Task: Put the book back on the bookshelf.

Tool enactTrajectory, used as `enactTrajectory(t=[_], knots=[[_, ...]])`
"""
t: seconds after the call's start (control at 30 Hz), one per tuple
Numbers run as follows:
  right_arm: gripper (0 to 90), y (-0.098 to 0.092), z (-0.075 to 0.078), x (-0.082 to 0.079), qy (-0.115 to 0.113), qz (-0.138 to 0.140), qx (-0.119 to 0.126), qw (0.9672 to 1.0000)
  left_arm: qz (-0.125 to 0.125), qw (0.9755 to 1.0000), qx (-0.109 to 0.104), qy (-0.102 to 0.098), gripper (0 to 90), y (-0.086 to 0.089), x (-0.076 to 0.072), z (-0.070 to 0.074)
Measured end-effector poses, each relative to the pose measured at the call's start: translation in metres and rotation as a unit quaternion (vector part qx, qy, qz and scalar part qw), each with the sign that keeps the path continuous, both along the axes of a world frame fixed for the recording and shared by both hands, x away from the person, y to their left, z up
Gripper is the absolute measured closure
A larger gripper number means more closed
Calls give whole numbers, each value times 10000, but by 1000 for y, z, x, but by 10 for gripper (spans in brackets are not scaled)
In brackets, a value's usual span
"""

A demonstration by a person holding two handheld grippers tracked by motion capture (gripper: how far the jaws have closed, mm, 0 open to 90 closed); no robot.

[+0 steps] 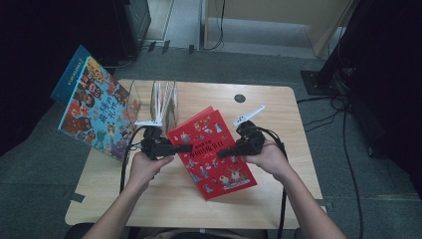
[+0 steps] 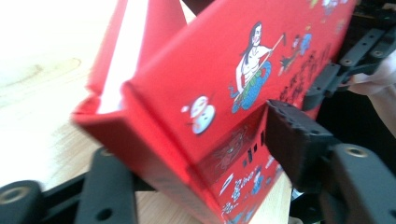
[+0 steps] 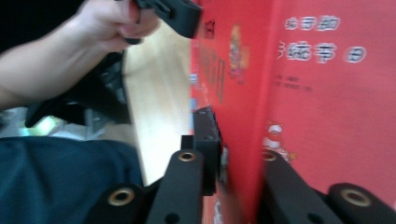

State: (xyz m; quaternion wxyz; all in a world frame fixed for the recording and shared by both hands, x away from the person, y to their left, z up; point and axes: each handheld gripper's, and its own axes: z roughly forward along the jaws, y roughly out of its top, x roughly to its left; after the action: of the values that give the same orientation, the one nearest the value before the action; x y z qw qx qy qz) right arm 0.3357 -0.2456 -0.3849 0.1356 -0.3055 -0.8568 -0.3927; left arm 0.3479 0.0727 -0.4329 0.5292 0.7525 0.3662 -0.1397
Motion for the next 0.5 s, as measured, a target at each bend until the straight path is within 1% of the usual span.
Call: enactTrajectory(t=[0.03, 0.07, 0.1, 0.13, 0.17, 0.2, 0.23, 0.27, 0.3, 0.4, 0.43, 0.47, 0.5], knots=[[810, -1, -1, 1, -64, -18, -43, 10000, -80, 10000, 2, -28, 511, 2, 1, 2], [805, -2, -3, 2, -102, -15, -36, 9999, -110, 9999, 13, -31, 529, 2, 1, 3], [785, -4, -5, 4, -47, -27, 11, 10000, -154, 9999, 37, -60, 547, 2, 2, 4], [736, -5, -6, 5, -100, -57, -2, 9999, -186, 9998, 39, -83, 569, 2, 2, 5], [688, -5, -8, 6, -252, -179, -51, 9995, -246, 9996, 82, -97, 595, 2, 3, 6], [633, -7, -9, 8, -321, -295, -98, 9990, -285, 9994, 107, -135, 630, 2, 3, 8], [633, -7, -9, 8, -321, -295, -98, 9990, -285, 9994, 107, -135, 669, 2, 3, 8], [605, -9, -8, 8, -487, -564, -165, 9971, -349, 9993, 33, -115, 669, 3, 4, 9], [582, -13, -12, 12, -459, -597, -136, 9971, -388, 9991, 9, -145, 706, 1, 3, 12], [522, -11, -16, 11, -585, -589, -267, 9962, -481, 9986, 84, -226, 736, 0, 2, 20], [511, -11, -16, 10, -635, -614, -280, 9957, -496, 9984, 86, -252, 745, 2, 2, 22], [511, -11, -16, 10, -635, -614, -280, 9957, -496, 9984, 86, -252, 755, 2, 2, 22], [527, -15, -17, 10, -674, -740, -341, 9944, -465, 9984, 135, -294, 782, 5, 1, 27]])
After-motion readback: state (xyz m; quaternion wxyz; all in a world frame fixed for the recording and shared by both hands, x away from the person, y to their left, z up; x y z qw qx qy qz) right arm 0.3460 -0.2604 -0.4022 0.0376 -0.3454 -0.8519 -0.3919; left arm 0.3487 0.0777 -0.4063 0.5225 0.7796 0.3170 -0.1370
